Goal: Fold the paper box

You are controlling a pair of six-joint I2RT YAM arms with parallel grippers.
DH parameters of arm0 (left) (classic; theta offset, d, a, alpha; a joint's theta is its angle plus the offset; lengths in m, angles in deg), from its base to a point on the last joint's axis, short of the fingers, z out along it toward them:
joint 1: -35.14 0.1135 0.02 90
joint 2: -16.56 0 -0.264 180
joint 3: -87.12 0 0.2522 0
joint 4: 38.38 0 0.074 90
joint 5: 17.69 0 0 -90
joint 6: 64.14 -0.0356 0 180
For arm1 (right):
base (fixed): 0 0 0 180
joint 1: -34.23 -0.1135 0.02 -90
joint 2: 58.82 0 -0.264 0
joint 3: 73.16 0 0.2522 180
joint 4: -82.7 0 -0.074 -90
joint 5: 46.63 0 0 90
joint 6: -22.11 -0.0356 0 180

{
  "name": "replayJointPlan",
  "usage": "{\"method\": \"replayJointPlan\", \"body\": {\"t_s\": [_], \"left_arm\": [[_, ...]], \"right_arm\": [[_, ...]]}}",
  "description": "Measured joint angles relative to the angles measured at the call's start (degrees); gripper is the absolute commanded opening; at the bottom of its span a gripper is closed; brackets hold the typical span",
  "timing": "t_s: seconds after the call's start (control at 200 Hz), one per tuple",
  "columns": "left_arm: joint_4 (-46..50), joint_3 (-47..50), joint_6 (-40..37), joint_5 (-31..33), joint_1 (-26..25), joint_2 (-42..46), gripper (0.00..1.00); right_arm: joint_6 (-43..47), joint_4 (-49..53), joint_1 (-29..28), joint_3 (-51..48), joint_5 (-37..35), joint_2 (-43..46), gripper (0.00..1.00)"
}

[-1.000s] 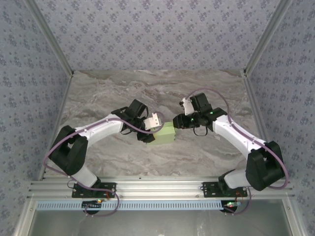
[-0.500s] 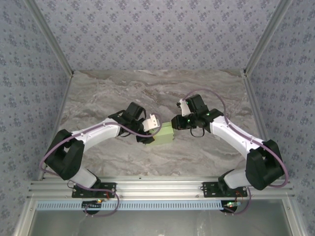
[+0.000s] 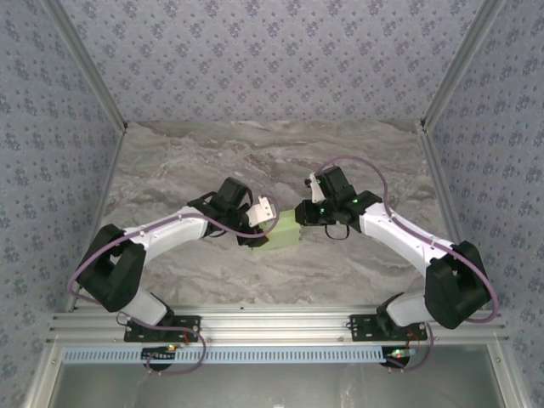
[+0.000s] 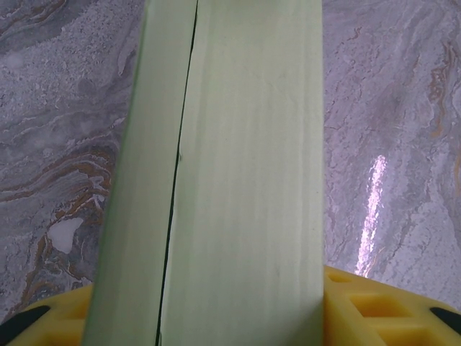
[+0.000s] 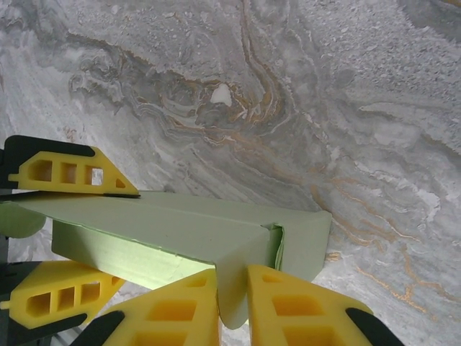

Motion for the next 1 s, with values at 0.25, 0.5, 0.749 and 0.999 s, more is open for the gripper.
{"method": "replayJointPlan", "body": {"t_s": [0.25, 0.5, 0.749, 0.999], "left_arm": [[-1.57, 0.83, -0.04, 2.05, -1.31, 0.50, 0.48], [-3.02, 1.75, -0.94, 3.61, -2.16, 1.14, 0.48], [-3.56, 2.21, -2.19, 4.48, -3.06, 1.49, 0.48], [-3.74, 2.23, -3.10, 4.50, -3.06, 1.46, 0.48]], "right_arm": [[0.74, -3.82, -0.07, -3.50, -1.57, 1.01, 0.14], [2.21, -5.44, -0.13, -6.23, -1.49, 2.51, 0.18], [-1.36, -4.85, 2.51, -7.54, 0.87, 6.45, 0.47], [-12.22, -4.31, 5.46, -7.19, 2.32, 10.69, 0.61]]}}
